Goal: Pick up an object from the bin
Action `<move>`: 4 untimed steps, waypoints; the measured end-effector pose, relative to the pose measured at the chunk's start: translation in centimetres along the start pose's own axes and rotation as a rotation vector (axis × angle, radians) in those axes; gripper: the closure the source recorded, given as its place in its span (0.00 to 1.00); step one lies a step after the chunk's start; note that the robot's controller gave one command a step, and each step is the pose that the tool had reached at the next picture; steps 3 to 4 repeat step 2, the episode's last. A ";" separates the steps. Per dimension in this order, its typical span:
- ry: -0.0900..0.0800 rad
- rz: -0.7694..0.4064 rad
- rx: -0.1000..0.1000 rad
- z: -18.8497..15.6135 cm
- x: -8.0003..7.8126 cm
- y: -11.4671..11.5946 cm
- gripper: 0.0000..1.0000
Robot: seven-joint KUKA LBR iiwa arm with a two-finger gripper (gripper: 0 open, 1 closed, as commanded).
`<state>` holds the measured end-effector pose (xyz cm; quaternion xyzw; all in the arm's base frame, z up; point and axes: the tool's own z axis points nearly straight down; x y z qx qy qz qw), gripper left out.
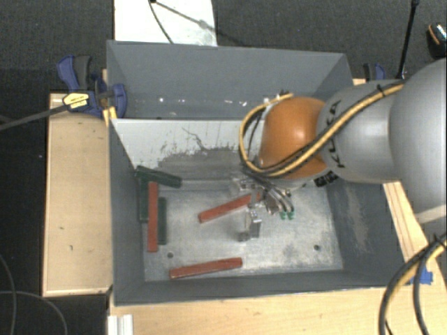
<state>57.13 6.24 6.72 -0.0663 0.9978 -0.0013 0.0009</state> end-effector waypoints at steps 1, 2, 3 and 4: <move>-0.002 0.000 -0.004 -0.4 0.0 0.6 1.00; -0.008 0.027 -0.003 -15.7 2.5 0.0 1.00; -0.008 0.027 -0.003 -15.7 2.5 0.0 1.00; -0.008 0.027 -0.003 -15.7 2.5 0.0 1.00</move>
Offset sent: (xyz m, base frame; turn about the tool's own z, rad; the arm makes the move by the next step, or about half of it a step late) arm 0.0000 0.0000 0.0000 0.0000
